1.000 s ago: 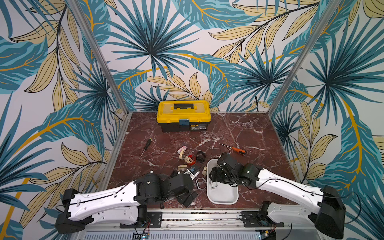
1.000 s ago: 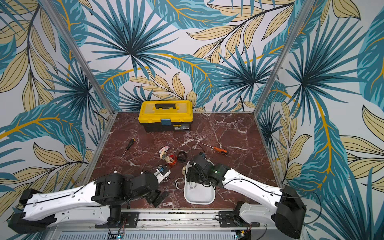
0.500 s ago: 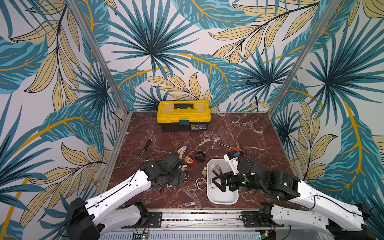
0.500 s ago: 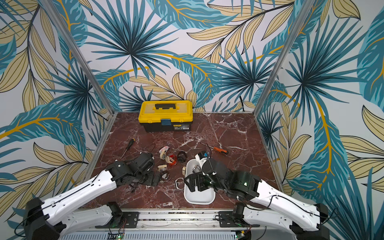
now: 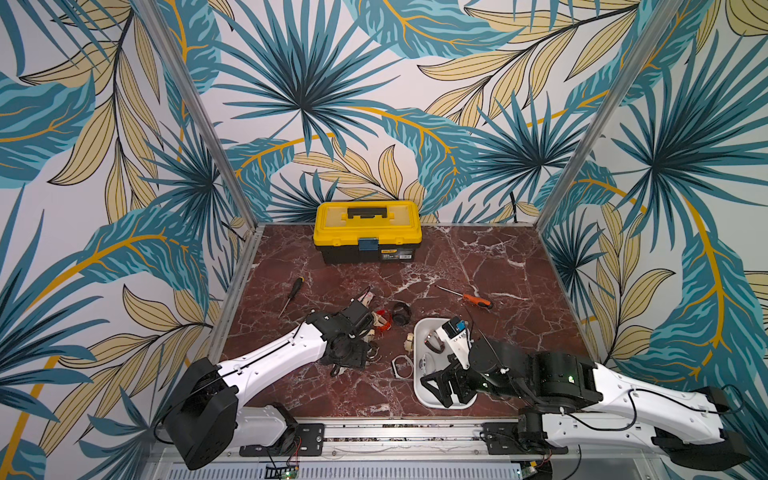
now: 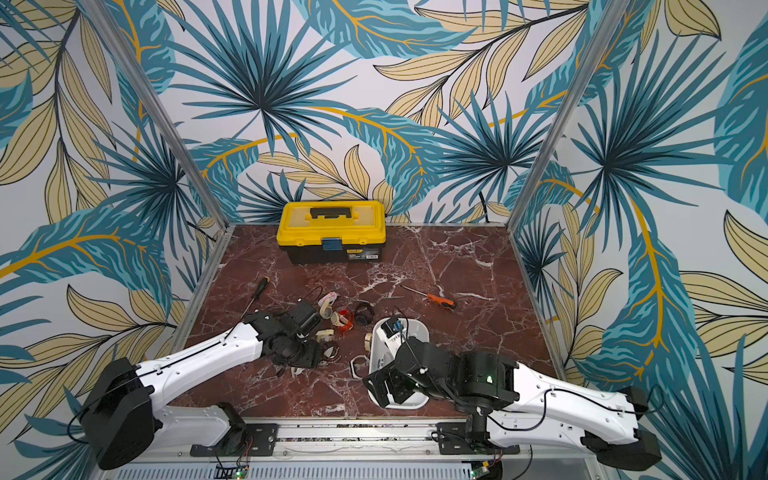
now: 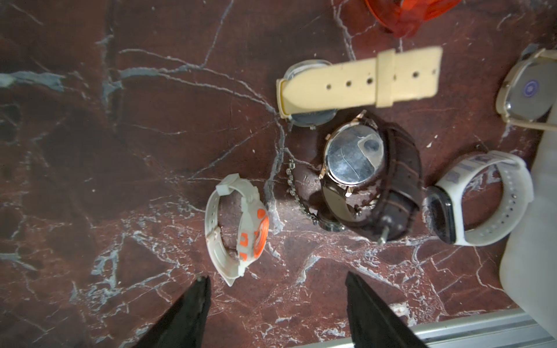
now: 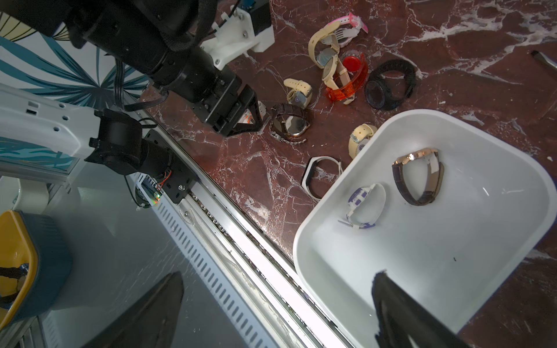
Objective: Put the watch into the storage box
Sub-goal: Pick up the watch at the center of the board.
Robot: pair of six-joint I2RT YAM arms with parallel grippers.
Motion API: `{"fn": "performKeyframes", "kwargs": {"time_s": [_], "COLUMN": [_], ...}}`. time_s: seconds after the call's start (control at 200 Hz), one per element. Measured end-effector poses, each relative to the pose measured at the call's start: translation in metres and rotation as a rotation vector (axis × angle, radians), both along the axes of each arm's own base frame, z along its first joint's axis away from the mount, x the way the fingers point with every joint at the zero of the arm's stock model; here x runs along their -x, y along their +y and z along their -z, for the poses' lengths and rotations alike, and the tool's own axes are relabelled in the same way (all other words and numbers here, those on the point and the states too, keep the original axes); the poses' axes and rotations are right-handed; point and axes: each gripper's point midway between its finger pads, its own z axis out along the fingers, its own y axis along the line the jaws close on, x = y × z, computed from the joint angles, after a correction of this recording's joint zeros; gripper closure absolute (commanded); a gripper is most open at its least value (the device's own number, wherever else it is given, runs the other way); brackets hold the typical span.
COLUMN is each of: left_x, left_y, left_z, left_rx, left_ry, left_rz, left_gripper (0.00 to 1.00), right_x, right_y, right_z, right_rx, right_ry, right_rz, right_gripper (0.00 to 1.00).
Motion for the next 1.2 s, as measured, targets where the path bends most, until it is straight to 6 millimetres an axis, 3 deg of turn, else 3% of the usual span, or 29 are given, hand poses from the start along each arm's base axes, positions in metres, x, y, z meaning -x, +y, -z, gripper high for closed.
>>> {"fn": "performKeyframes", "kwargs": {"time_s": [0.18,0.476,0.586,0.751,0.876,1.007,1.202], "left_x": [-0.003,-0.010,-0.011,-0.011,-0.012,-0.014,-0.014], "left_y": [0.002,0.002,0.003,0.004,0.005,0.005,0.006], "left_z": [0.004,0.014,0.018,0.024,0.026,0.028,0.031], "left_rx": [-0.010,-0.020,-0.030,-0.050,-0.054,-0.060,-0.069], "left_ry": [0.008,0.019,0.028,0.045,0.043,0.043,0.044], "left_rz": [0.000,-0.010,-0.007,0.000,0.001,0.004,0.003], "left_gripper": [0.38,0.43,0.51,0.54,0.63,0.78,0.85], "right_x": [0.000,0.001,0.001,-0.001,-0.002,-0.003,-0.005], "right_y": [0.000,-0.002,-0.005,-0.008,-0.011,-0.013,-0.014], "right_z": [-0.001,-0.006,-0.011,-0.015,-0.014,-0.013,-0.014], "right_rx": [0.012,0.024,0.027,0.034,0.045,0.053,0.056], "right_ry": [-0.026,-0.051,-0.059,-0.077,-0.081,-0.087,-0.097], "right_rz": [-0.005,-0.020,-0.023,-0.017,-0.010,-0.002,0.009], "right_gripper": [0.00,0.00,0.00,0.00,0.00,0.00,0.00]}}
